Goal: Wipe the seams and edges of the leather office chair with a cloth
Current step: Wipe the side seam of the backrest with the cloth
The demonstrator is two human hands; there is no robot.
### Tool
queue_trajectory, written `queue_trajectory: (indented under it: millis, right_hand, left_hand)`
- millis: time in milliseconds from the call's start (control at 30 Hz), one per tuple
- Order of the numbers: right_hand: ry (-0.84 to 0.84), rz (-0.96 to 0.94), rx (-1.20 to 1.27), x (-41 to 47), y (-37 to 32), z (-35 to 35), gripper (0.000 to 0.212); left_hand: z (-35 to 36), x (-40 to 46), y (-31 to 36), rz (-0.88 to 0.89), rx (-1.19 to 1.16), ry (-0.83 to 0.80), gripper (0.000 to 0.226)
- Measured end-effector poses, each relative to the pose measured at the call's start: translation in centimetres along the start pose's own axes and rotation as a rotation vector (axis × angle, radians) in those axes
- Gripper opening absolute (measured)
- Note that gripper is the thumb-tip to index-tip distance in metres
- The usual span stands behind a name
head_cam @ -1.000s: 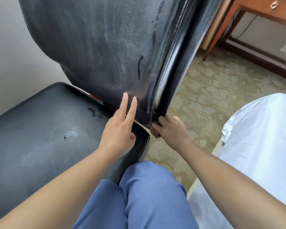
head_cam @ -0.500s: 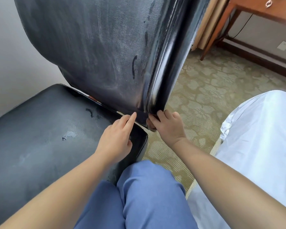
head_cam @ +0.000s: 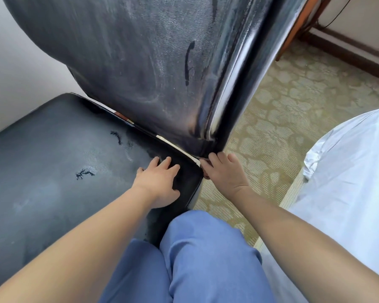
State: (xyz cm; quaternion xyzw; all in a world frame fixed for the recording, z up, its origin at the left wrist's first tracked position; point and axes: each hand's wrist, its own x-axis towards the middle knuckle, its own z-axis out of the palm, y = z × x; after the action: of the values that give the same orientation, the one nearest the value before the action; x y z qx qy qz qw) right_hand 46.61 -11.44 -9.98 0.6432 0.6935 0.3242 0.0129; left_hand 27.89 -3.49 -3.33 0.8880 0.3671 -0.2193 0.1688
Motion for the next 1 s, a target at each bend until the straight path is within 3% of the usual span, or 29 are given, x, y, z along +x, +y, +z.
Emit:
queue_trajectory:
  millis: [67,167,333,467,500,600,733,1000]
  right_hand:
    - [0.059,0.052,0.049,0.1,0.4,-0.4,0.039]
    - [0.153,0.069,0.069,-0.2,0.9,-1.6,0.026]
    - [0.235,0.131,0.074,0.6,2.8,-3.1,0.032]
    - [0.146,0.011,0.075,-0.2,2.6,-2.5,0.056]
    - [0.109,-0.015,0.054,-0.4,2.3,-2.0,0.056]
    - [-0.01,-0.104,-0.052,-0.8,1.6,-0.2,0.029]
    - [-0.228,-0.226,-0.131,-1.0,0.6,0.9,0.03]
    - [-0.181,-0.199,-0.118,-0.7,1.5,0.0,0.024]
  left_hand:
    - [-0.2,0.0,0.0,-0.002,0.0,-0.028,0.071]
    - [-0.5,0.0,0.2,-0.013,0.018,-0.095,0.083]
    - [-0.7,-0.2,0.7,-0.041,0.051,-0.154,0.106]
    - [-0.8,0.0,1.2,-0.052,0.036,-0.141,0.104]
    - [-0.8,0.0,1.3,-0.056,0.023,-0.137,0.103]
    - [-0.7,0.2,1.4,-0.062,0.02,-0.133,0.106]
    - [-0.5,0.6,1.3,-0.063,0.069,-0.133,0.115]
    - [-0.6,0.6,1.4,-0.075,0.081,-0.133,0.117]
